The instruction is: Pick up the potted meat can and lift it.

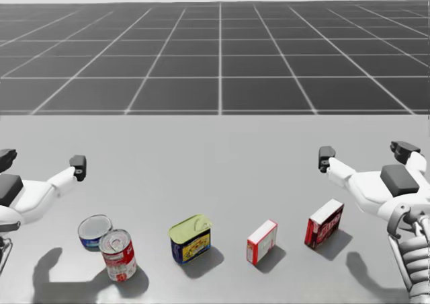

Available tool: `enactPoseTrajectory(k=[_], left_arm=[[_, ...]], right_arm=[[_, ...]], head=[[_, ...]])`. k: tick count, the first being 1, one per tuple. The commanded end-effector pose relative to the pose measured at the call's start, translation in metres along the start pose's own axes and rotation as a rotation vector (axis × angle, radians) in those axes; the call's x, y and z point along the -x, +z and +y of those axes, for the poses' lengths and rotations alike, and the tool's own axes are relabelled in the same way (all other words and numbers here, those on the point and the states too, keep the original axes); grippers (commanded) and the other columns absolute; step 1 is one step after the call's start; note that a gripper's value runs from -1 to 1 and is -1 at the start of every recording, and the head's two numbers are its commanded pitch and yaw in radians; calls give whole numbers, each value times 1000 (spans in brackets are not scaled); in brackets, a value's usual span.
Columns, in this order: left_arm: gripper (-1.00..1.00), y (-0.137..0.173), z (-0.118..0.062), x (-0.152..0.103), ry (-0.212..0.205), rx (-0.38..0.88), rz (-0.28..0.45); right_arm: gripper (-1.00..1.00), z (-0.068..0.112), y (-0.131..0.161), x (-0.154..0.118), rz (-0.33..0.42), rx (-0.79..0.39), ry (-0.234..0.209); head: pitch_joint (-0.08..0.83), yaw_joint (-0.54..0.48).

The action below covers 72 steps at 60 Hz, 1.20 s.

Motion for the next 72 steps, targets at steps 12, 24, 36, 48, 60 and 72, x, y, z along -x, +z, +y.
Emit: enactPoseTrajectory(k=[12, 24, 36, 48, 60, 72], left_arm=[[-1000, -1, -1, 1, -3, 7, 3], [-1000, -1, -3, 0, -1, 10, 0], [-1000, 7, -13, -11, 21, 50, -15], [-1000, 32, -32, -51, 84, 277, 59], [-1000, 44, -55, -77, 114, 567, 225], [-1000, 44, -78, -64, 57, 702, 329]], right_arm=[[-1000, -2, 0, -2, -4, 8, -3], [-1000, -4, 1, -4, -8, 10, -12], [-1000, -4, 2, -4, -10, 15, -17], [-1000, -3, 0, -1, 1, 16, -10], [-1000, -3, -1, 0, 3, 14, -8], [-1000, -3, -1, 0, 3, 13, -8]], head=[[593, 77], [674, 109], [677, 110], [678, 114], [682, 127], [682, 125]])
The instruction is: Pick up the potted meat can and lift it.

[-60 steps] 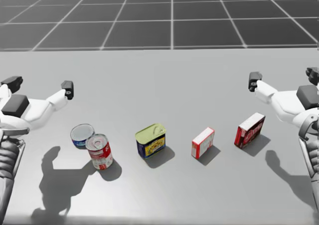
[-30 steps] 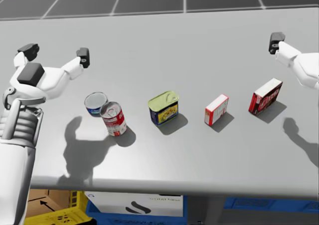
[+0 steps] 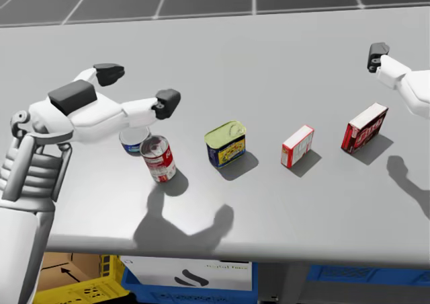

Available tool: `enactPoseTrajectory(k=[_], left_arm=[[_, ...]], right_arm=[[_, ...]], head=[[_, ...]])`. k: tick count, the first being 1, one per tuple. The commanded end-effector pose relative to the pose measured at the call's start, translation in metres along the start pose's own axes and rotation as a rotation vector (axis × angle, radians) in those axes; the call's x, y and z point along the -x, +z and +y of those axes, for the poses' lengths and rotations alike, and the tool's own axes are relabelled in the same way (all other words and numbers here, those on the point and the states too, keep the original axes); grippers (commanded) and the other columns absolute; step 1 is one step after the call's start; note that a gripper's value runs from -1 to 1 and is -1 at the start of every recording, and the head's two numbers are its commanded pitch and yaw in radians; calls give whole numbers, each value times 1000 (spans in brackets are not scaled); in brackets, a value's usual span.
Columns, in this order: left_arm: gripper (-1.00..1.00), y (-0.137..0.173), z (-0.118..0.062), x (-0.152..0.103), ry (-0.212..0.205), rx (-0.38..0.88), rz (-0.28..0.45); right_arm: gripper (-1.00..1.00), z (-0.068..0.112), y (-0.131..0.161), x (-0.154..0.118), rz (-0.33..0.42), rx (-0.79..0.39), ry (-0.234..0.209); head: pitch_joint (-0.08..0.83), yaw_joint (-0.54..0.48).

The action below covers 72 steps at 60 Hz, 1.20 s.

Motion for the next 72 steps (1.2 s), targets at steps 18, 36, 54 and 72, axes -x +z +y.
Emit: enactPoseTrajectory(k=[18, 36, 54, 72], left_arm=[[-1000, -41, -39, 31, -73, 205, 208], [-1000, -76, -49, 42, -99, 252, 281], [-1000, -116, -51, 59, -102, 244, 354], [-1000, -136, -46, 80, -104, 222, 412]], right_arm=[[-1000, 0, 0, 0, -2, -1, 0], [-1000, 0, 0, -1, -4, 0, -1], [-1000, -2, 1, -2, -8, -2, -6], [-1000, -3, 2, -3, -11, -2, -8]], head=[[681, 125], [687, 120], [694, 108], [698, 101]])
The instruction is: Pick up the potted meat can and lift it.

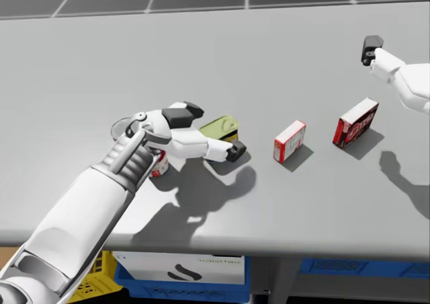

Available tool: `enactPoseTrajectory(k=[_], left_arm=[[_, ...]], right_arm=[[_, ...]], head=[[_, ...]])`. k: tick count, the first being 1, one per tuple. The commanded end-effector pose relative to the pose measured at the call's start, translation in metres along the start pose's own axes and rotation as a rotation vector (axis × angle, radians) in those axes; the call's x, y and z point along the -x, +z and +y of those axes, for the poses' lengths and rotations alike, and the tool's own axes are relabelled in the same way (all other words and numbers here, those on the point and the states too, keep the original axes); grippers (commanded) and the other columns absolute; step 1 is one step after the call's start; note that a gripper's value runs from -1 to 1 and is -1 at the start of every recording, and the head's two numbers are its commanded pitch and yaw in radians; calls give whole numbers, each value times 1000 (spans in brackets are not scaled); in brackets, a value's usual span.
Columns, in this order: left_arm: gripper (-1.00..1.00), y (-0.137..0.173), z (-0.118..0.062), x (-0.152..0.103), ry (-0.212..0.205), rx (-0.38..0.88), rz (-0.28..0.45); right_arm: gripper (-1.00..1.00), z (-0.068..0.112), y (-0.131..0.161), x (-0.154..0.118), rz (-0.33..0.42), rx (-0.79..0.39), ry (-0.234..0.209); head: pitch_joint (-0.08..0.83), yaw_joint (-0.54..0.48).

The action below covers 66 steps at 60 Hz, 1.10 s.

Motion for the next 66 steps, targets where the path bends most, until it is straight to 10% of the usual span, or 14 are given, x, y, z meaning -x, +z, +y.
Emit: enactPoseTrajectory(k=[1, 13, 14, 15, 16, 17, 66], left_arm=[[-1000, -12, 5, 7, 4, -9, 32], [-1000, -16, 4, 17, -13, -7, 70], [-806, -15, 4, 17, -13, -9, 69], [353, -15, 3, 17, -11, -3, 71], [925, -14, 3, 18, -12, -3, 71], [1000, -14, 2, 18, -12, -3, 72], [1000, 23, -7, -12, -88, 9, -15]], right_arm=[[-1000, 0, 0, 0, 0, -1, -1], [-1000, 0, 0, -1, -3, 1, -1], [-1000, 0, 0, -1, -3, 1, -1], [-1000, 0, 0, -1, -3, 1, -1], [-1000, 0, 0, -1, -3, 1, -1], [-1000, 0, 0, -1, -3, 1, -2], [-1000, -4, -1, 0, -6, 7, 3]], head=[[698, 101], [693, 103], [692, 103], [691, 103], [690, 104], [689, 104], [250, 119]])
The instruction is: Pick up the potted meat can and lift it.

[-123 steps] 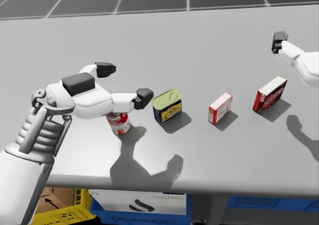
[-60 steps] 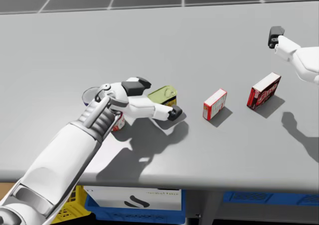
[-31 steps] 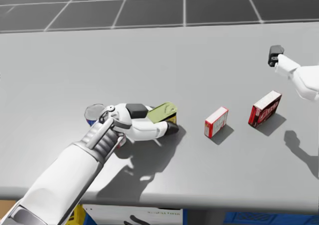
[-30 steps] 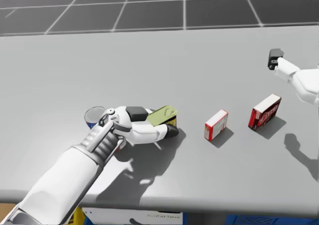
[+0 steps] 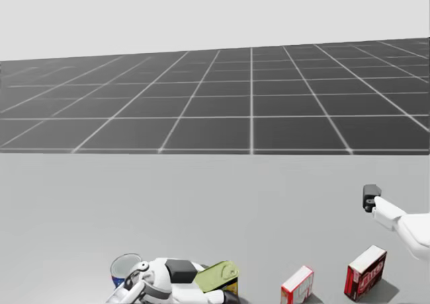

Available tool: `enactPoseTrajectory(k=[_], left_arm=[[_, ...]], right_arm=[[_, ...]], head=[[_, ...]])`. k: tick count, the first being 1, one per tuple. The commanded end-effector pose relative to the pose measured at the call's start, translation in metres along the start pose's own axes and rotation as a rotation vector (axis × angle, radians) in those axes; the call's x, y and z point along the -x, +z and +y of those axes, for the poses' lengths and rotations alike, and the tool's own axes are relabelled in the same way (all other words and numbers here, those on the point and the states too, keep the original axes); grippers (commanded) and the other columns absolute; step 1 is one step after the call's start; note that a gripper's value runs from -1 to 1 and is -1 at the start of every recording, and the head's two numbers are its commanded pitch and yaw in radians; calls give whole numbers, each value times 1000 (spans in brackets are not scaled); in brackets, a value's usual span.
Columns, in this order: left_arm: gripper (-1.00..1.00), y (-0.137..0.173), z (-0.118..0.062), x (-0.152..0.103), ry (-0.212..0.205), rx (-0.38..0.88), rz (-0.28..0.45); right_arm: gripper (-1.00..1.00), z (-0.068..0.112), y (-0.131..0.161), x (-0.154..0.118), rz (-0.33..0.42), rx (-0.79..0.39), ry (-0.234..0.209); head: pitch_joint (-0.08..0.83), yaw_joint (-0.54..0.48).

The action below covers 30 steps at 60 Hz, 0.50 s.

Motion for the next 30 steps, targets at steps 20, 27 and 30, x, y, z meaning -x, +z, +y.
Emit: enactPoseTrajectory(k=[20, 27, 30], left_arm=[[1000, 107, 13, -95, -86, -126, -281], [1000, 141, 4, -124, -156, -182, -358], [1000, 160, -2, -141, -186, -219, -421]], right_arm=[[-1000, 1, -4, 4, -15, 12, -16], [-1000, 1, -7, 10, -19, 10, -1], [-1000, 1, -7, 12, 6, 1, -5]], head=[[254, 124], [255, 123], [256, 122]])
